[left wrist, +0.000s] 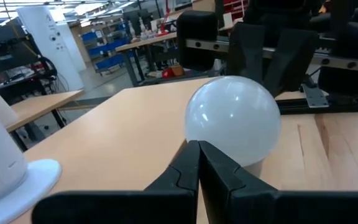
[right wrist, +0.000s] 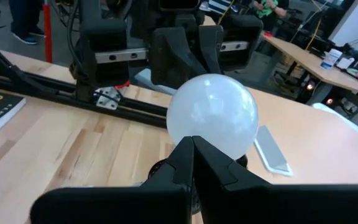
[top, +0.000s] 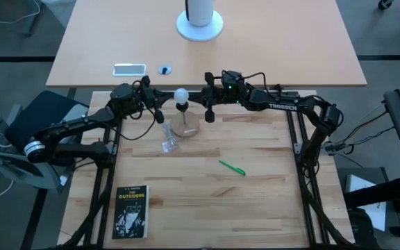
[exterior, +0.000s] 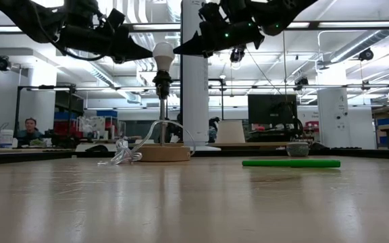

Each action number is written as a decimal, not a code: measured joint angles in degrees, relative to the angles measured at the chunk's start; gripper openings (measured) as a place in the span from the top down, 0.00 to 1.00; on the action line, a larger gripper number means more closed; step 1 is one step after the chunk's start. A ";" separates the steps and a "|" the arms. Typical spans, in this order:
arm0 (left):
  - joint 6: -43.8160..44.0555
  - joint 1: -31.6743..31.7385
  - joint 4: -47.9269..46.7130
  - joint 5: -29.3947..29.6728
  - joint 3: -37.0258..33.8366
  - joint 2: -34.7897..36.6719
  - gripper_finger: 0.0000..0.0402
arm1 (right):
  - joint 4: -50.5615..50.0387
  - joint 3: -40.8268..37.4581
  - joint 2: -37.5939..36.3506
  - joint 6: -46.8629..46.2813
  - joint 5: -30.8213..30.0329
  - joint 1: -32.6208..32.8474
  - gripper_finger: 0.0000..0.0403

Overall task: Screw lightbulb
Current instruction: Remove the lightbulb from the lamp

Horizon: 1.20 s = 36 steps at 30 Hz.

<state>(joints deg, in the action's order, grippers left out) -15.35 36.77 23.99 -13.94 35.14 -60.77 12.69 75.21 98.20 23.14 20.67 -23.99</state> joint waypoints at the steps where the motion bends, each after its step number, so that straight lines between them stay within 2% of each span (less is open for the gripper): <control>1: 0.04 0.00 -0.02 -0.09 0.00 0.00 1.00 | 0.00 0.03 0.02 -0.12 0.00 -0.01 1.00; 15: 0.70 -0.15 -0.07 -6.18 -0.02 0.04 1.00 | 0.00 0.05 0.10 -1.03 -3.65 -0.24 1.00; 21: 0.90 -0.15 -0.07 -5.91 -0.02 0.15 1.00 | 0.00 0.05 0.10 -1.04 -3.66 -0.22 1.00; 27: 0.90 -0.14 -0.29 -4.99 -0.02 0.64 1.00 | 0.00 0.05 0.10 -1.05 -3.19 -0.17 1.00; 36: -0.55 -0.15 0.35 3.36 -0.02 1.02 1.00 | -0.09 0.05 0.12 -0.70 -1.95 0.22 1.00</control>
<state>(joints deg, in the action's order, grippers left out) -15.90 36.62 24.34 -10.58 35.11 -59.76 12.60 75.26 98.32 22.44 18.72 -23.77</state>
